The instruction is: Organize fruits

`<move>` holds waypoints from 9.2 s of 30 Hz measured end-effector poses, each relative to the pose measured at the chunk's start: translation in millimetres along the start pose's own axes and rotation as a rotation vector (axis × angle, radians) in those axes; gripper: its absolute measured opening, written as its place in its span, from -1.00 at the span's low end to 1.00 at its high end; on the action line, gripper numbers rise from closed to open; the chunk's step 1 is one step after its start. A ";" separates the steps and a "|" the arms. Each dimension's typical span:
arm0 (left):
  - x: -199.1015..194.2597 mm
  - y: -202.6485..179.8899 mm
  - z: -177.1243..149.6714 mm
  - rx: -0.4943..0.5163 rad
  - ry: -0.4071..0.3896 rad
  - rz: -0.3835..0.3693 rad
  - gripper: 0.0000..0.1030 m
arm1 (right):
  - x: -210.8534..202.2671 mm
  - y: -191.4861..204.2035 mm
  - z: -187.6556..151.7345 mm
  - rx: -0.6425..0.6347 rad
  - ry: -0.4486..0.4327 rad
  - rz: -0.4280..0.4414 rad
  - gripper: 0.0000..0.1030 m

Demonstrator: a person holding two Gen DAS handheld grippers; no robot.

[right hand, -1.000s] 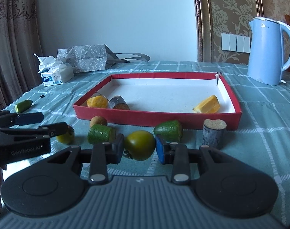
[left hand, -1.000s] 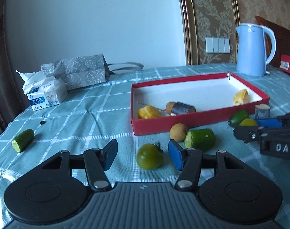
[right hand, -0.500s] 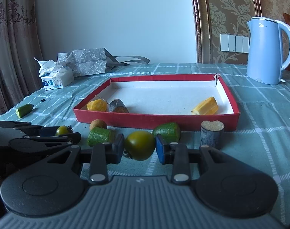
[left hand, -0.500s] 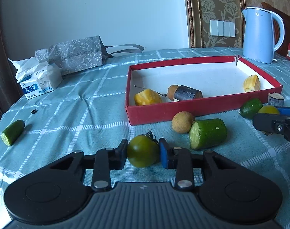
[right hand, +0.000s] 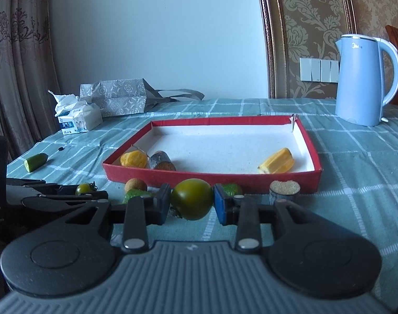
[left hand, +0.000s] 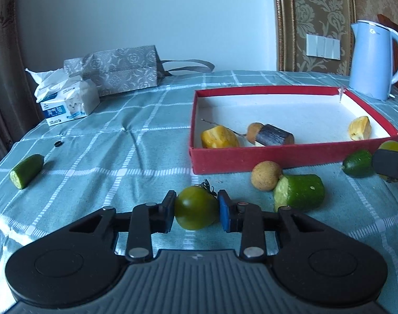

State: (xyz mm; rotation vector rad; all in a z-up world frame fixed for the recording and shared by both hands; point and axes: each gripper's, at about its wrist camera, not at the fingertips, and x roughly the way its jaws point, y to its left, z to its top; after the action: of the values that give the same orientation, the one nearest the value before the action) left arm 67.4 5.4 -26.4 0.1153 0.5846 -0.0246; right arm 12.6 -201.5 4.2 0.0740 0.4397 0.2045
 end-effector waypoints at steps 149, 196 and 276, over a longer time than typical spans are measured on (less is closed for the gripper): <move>47.6 -91.6 81.5 0.025 -0.132 0.046 -0.37 | -23.6 -46.7 -9.2 0.119 -0.342 -0.172 0.30; -17.0 -7.6 58.5 -0.128 -0.209 -0.046 0.61 | -10.3 -42.1 -6.3 0.100 -0.217 -0.104 0.51; -11.7 -86.2 3.1 0.072 -0.002 -0.083 -0.35 | 1.2 -54.6 0.1 0.177 -0.047 -0.034 -0.20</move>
State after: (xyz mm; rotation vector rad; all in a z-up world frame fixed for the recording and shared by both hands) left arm 54.5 -80.7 -26.2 0.1611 0.5860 -0.1266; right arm 23.6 -254.6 -2.5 0.2446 0.4109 0.1293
